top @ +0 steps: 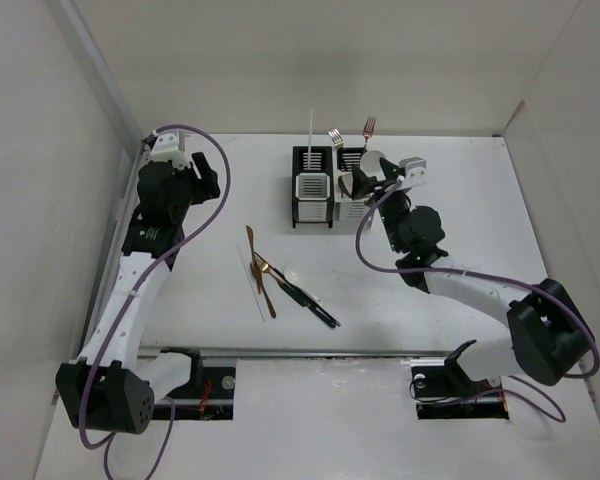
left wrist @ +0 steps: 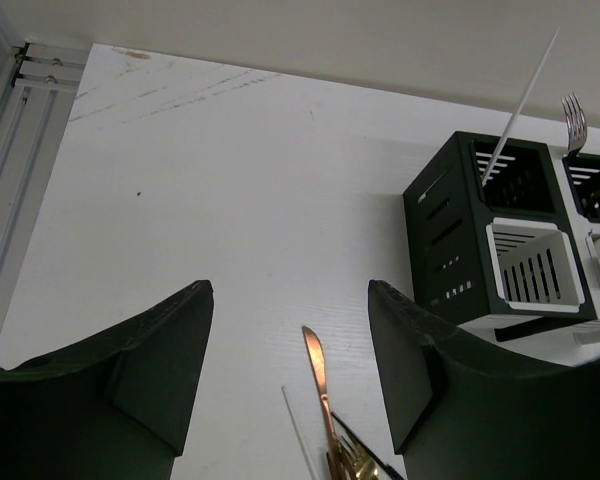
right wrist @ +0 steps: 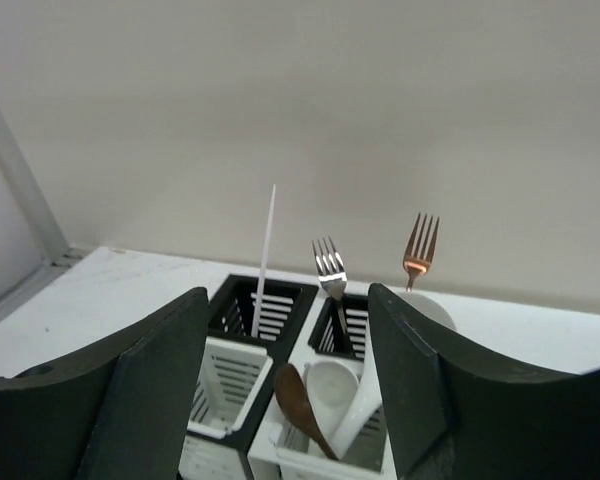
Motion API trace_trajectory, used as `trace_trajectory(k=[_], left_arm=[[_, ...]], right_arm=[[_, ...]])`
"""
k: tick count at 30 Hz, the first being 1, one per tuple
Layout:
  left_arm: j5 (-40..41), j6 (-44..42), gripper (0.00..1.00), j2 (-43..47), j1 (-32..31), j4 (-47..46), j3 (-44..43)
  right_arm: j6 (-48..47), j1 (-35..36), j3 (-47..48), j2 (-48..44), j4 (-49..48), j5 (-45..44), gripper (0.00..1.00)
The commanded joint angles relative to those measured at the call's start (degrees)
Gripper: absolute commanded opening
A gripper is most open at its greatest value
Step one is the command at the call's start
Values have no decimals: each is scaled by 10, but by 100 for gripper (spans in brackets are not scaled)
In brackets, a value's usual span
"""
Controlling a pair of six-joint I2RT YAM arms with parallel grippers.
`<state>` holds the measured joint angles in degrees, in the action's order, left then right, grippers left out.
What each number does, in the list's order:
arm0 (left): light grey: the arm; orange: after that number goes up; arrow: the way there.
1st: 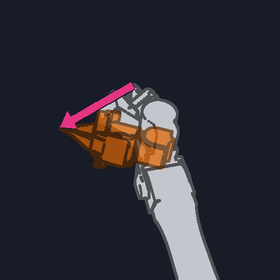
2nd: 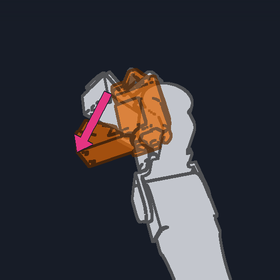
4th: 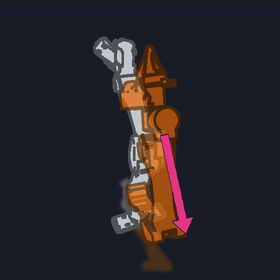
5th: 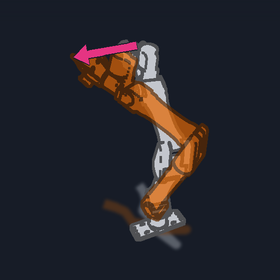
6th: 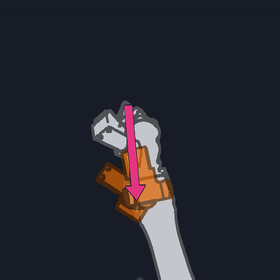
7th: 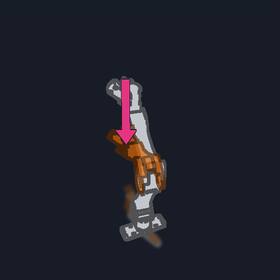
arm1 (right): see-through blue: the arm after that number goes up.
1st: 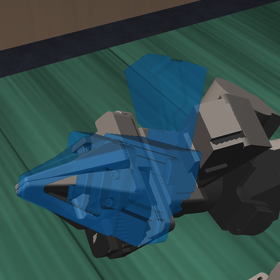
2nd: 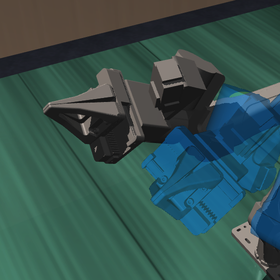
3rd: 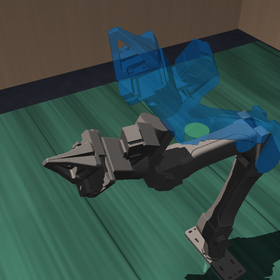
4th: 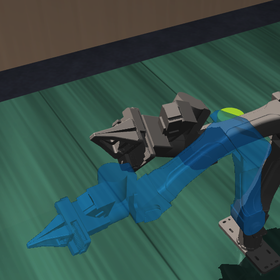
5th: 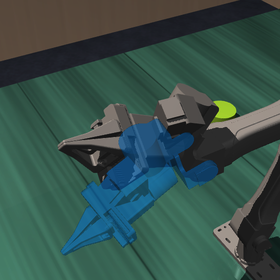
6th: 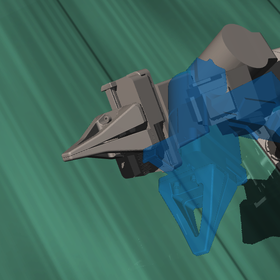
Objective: Sort the eating utensils into containers
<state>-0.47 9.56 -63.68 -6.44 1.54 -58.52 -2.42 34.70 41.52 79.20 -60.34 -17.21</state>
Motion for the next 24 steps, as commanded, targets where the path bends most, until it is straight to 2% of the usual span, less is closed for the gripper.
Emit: trace_trajectory(k=[1,2,3,5,6,10,12,17,24], left_arm=[[0,7,60,43,-2,22,17],[6,7,60,52,-2,28,24],[6,7,60,71,-2,33,24],[21,7,60,89,-2,47,29],[21,7,60,109,-2,52,35],[42,20,62,160,-2,68,53],[47,20,63,181,-2,86,70],[52,37,63,239,-2,123,83],[66,37,64,311,-2,165,104]], right_arm=[[-18,22,5,-37,117,-48,70],[-18,27,15,-48,146,-35,70],[-18,33,29,-68,225,-21,72],[-18,45,84,-76,323,41,74],[-18,52,107,-76,435,55,77],[6,116,179,-31,667,58,78],[22,162,179,-19,709,69,76],[93,196,166,35,732,110,48],[106,213,193,146,744,143,46]])
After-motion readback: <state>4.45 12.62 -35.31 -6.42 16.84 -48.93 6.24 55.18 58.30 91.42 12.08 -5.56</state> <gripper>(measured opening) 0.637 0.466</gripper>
